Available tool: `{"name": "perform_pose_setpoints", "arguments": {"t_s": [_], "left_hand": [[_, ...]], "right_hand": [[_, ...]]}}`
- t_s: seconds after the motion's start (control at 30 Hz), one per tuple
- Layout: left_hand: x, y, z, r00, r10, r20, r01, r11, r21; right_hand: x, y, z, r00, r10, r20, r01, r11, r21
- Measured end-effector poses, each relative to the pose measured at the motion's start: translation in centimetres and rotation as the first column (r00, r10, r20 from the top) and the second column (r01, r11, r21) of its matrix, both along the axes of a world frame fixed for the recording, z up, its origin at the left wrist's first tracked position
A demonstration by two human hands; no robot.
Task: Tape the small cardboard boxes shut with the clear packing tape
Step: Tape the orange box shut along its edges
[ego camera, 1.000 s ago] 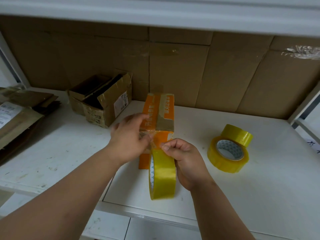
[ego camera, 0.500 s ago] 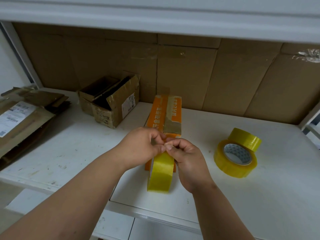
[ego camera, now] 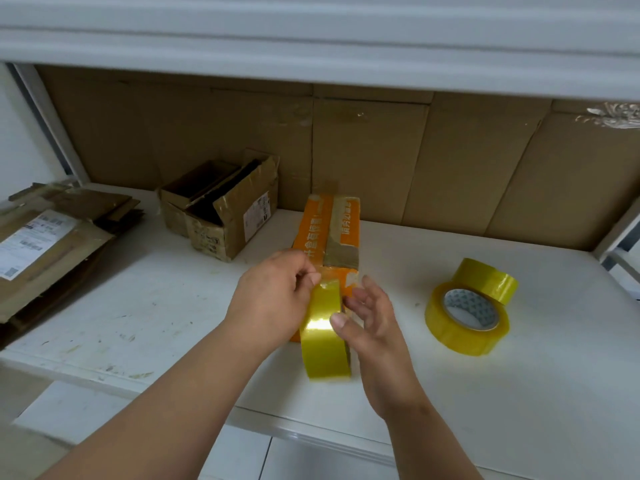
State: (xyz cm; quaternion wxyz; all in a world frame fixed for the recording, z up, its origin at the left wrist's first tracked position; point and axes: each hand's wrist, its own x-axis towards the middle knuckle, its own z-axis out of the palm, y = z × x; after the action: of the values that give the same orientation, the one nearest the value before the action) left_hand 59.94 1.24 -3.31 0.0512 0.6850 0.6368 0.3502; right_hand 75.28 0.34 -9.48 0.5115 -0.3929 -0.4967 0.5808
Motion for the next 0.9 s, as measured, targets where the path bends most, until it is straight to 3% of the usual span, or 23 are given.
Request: {"name": "perform_pose_setpoints", "arguments": {"t_s": [0.1,0.23,0.33,0.4,0.5,0.57,0.63,0.77,0.9], "left_hand": [[-0.4,-0.4,0.4,0.995,0.097,0.016,-0.097,0.995,0.008],[-1.0,-0.7,1.5,0.974,0.191,0.120,-0.191,0.982,-0.011],[-1.4,-0.8,2.0,0.973,0.193,0.129,-0.192,0.981,-0.024],[-1.6,-0.8,1.9,0.954,0.180,0.238,-0.177,0.984,-0.033],[-2.2,-0.7,2.6,0.754,0.203,0.624,-0.201,0.977,-0.075],[-3.1,-0.7,3.5,0.601,0.255,0.758,-0.257,0.959,-0.119],[-4.1,-0.7,4.0,0.509,0.279,0.814,-0.276,0.949,-0.153],[-3.8,-0.4,3.1,0.474,0.277,0.836,-0.256,0.952,-0.170],[-3.0,0.5,2.7,0.317,0.278,0.907,-0.304,0.935,-0.180]], "right_hand": [[0.7,-0.5,0.1,0.979,0.077,0.191,-0.095,0.992,0.085],[0.8,-0.9,0.5,0.871,0.113,0.477,-0.206,0.967,0.148],[1.3,-1.1,1.4,0.838,0.182,0.514,-0.294,0.945,0.146],[2.0,-0.8,2.4,0.861,0.210,0.463,-0.315,0.935,0.163],[3.5,-0.2,3.4,0.867,0.229,0.443,-0.332,0.928,0.171],[5.0,0.0,3.4,0.888,0.223,0.402,-0.310,0.936,0.165],[6.5,0.2,3.5,0.908,0.199,0.369,-0.273,0.949,0.160],[8.8,1.4,4.9,0.917,0.158,0.366,-0.216,0.968,0.124],[10.8,3.4,7.5,0.853,0.038,0.520,-0.122,0.984,0.128]]}}
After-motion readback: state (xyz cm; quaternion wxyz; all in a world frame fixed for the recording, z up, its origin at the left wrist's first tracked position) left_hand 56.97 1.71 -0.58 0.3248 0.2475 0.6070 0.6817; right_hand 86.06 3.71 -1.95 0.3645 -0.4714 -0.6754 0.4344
